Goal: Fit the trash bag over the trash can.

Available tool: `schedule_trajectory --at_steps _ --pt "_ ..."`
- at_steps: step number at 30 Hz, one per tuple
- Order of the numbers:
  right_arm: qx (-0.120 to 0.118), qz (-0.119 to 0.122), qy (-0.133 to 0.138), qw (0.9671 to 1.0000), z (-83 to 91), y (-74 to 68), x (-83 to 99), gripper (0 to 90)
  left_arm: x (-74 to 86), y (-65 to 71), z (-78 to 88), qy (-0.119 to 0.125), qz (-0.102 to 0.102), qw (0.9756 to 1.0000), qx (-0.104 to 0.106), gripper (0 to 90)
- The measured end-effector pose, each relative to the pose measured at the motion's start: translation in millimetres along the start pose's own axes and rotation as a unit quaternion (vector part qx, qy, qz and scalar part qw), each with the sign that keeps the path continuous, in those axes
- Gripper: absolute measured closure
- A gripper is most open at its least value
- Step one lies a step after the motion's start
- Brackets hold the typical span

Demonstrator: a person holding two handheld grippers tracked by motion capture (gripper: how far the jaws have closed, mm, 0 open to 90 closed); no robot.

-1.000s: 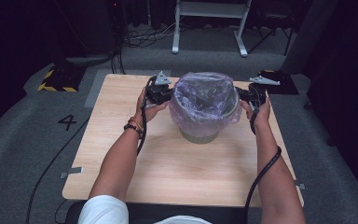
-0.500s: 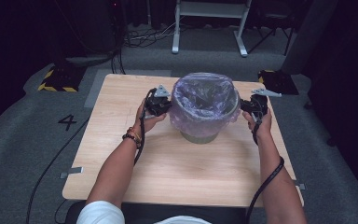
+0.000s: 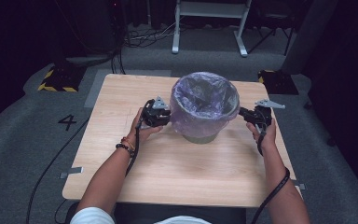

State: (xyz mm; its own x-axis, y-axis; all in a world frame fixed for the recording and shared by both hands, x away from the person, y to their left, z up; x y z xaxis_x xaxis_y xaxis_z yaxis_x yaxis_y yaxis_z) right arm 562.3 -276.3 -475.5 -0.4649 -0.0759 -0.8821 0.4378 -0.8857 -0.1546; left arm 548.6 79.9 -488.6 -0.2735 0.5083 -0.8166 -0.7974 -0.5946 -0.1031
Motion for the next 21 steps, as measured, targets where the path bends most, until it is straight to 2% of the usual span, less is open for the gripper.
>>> schedule_trajectory --at_steps 1,2,3,4,5,6,7,8,9,10,11,12,13,14,15,16,17,18,19,20,21 --pt "0.0 0.0 0.0 1.0 0.0 0.0 0.0 77.1 0.0 0.0 0.0 0.0 0.0 1.0 0.0 57.1" --pt "0.007 -0.002 0.013 0.9999 7.2 1.6 -4.0 70.8 -1.7 0.1 7.6 0.01 0.003 0.9999 -0.008 49.4" --pt "0.007 -0.002 0.013 0.9999 7.2 1.6 -4.0 70.8 -1.7 0.1 7.6 0.01 0.003 0.9999 -0.008 42.7" --pt "0.001 0.003 0.018 0.9998 11.3 0.9 -6.0 66.0 -2.5 0.6 13.6 0.017 0.006 0.9998 -0.009 42.7" --pt "-0.003 0.018 0.027 0.9995 21.1 -2.0 -9.7 58.6 -3.3 1.5 23.5 0.03 -0.001 0.9994 -0.019 36.7" --pt "-0.008 0.028 0.031 0.9991 26.3 -4.4 -11.2 55.5 -3.5 2.5 30.9 0.037 -0.002 0.9991 -0.02 33.5" --pt "-0.008 0.028 0.031 0.9991 26.3 -4.4 -11.2 55.5 -3.5 2.5 30.9 0.037 -0.002 0.9991 -0.02 30.2" --pt "-0.016 0.044 0.035 0.9983 32.8 -8.2 -12.4 53.0 -3.7 3.8 36.7 0.044 0.001 0.9988 -0.02 30.2" --pt "-0.023 0.058 0.035 0.9974 37.9 -12.4 -12.7 50.0 -3.9 6.0 42.9 0.052 -0.002 0.9985 -0.018 25.2" --pt "-0.037 0.092 0.038 0.9943 47.4 -23.8 -12.9 43.7 -4.4 10.9 53.6 0.07 -0.003 0.9975 -0.011 24.3" --pt "-0.037 0.092 0.038 0.9943 47.4 -23.8 -12.9 43.7 -4.4 10.9 53.6 0.07 -0.003 0.9975 -0.011 23.0" --pt "-0.038 0.105 0.039 0.993 50.6 -28.3 -12.9 40.3 -4.4 14.1 59.2 0.078 -0.004 0.997 0.0 23.0" --pt "-0.043 0.124 0.042 0.9904 54.7 -35.5 -12.9 37.7 -4.4 16.9 63.9 0.08 -0.006 0.9968 0.007 21.2" --pt "-0.045 0.167 0.052 0.9836 62.8 -51.3 -14.3 34.1 -4.9 20.6 69.6 0.088 -0.007 0.996 0.012 20.1" --pt "-0.045 0.167 0.052 0.9836 62.8 -51.3 -14.3 34.1 -5.6 25.1 73.7 0.093 -0.008 0.9953 0.022 20.1" --pt "-0.055 0.194 0.066 0.9772 69.5 -64.3 -17.0 32.9 -6.4 29.2 76.9 0.093 -0.014 0.9952 0.028 19.3" --pt "-0.055 0.194 0.066 0.9772 69.5 -64.3 -17.0 32.9 -7.7 33.8 79.6 0.096 -0.018 0.9946 0.033 19.3" --pt "-0.055 0.216 0.079 0.9717 73.6 -73.8 -20.1 33.3 -9.9 45.1 82.7 0.101 -0.025 0.993 0.056 19.4" --pt "-0.055 0.216 0.079 0.9717 73.6 -73.8 -20.1 33.3 -9.9 45.1 82.7 0.101 -0.025 0.993 0.056 19.4" --pt "-0.056 0.23 0.085 0.9679 75.2 -79.9 -21.8 34.9 -10.0 50.8 82.4 0.098 -0.031 0.9927 0.063 19.4" --pt "-0.064 0.238 0.083 0.9656 75.5 -84.8 -21.9 36.2 -9.9 55.3 81.7 0.096 -0.036 0.9924 0.068 19.4"
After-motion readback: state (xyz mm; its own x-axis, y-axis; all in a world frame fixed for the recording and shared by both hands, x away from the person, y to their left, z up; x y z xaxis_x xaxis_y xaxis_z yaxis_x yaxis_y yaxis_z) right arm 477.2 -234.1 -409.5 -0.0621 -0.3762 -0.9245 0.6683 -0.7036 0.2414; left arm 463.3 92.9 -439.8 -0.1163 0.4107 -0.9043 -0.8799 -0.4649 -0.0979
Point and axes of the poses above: each handheld gripper's, and its own axes: z roughly backward along the jaws, x roughly out of its underside, y roughly to its right, the point moved 6 cm from there along -z, roughly forward along the jaws, and after that the axes turned 4 degrees about -z, right-handed, at the moved point
